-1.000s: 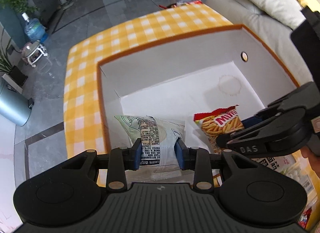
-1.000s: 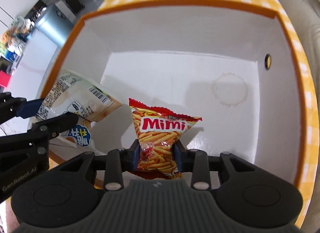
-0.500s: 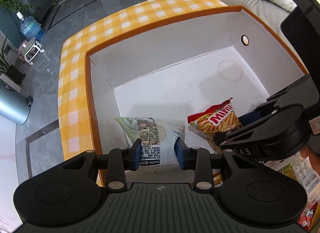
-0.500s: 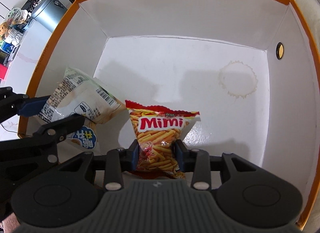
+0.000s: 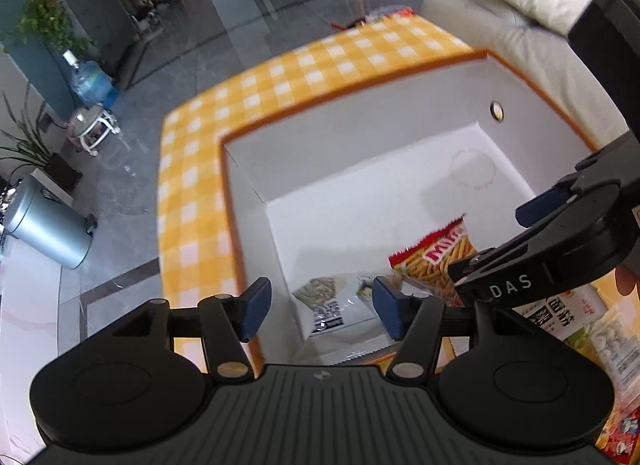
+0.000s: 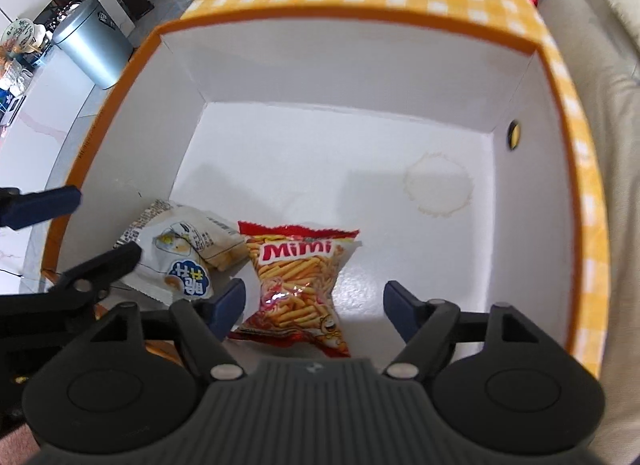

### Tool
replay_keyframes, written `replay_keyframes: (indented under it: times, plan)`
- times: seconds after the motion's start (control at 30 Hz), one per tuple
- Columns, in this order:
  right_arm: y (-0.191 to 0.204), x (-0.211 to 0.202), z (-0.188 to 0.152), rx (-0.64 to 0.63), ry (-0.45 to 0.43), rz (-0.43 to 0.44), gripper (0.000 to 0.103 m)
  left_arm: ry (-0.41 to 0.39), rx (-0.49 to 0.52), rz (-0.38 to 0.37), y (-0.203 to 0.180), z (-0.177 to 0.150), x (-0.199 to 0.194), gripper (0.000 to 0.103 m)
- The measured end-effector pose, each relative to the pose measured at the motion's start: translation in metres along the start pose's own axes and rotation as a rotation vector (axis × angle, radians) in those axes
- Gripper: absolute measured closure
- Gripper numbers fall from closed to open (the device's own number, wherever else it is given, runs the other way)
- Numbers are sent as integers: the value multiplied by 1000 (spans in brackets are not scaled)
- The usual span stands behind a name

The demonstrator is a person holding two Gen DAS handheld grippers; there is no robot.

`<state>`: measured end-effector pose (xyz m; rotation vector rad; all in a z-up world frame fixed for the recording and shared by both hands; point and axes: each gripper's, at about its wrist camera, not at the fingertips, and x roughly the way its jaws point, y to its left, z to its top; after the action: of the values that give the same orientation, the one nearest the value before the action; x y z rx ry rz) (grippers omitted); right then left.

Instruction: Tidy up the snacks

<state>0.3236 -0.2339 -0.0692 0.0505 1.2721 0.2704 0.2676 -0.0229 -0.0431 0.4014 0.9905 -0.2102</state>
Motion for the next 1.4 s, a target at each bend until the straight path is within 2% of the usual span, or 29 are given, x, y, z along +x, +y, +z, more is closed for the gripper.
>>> replay_keyframes:
  times: [0.1, 0.13, 0.2, 0.27, 0.53, 0.73, 0.83, 1.0, 1.1, 1.23, 1.33, 1.4]
  plan:
    - [4, -19, -2, -21, -35, -22, 28, -42, -10, -14, 5, -2, -17, 19]
    - [6, -27, -3, -31, -53, -30, 28, -58, -6, -26, 6, -5, -23, 18]
    - [12, -45, -8, -57, -108, -53, 26, -78, -13, -41, 8, -9, -34, 17]
    - [14, -62, -15, -72, -168, -73, 18, -98, -37, -61, 11, -15, -44, 16]
    - [12, -123, -62, -48, -387, -130, 9, -225, -102, -126, 12, -49, -82, 16]
    - [17, -146, -114, -55, -497, -111, 6, -275, -163, -159, 3, -77, -102, 16]
    - [15, -155, -141, -46, -539, -75, 4, -283, -241, -182, -1, -91, -109, 16]
    - [11, -156, -184, -15, -518, -42, 4, -311, -293, -215, -12, -115, -121, 16]
    - [12, -156, -210, -26, -508, -78, 4, -312, -293, -196, -23, -127, -127, 16]
    - [12, -156, -238, -35, -494, -118, 4, -307, -239, -146, -39, -143, -131, 16]
    - [9, -151, -254, -30, -456, -154, 4, -268, -218, -170, -50, -151, -129, 20]
    - [6, -147, -263, -3, -418, -161, 4, -219, -203, -221, -56, -154, -124, 25]
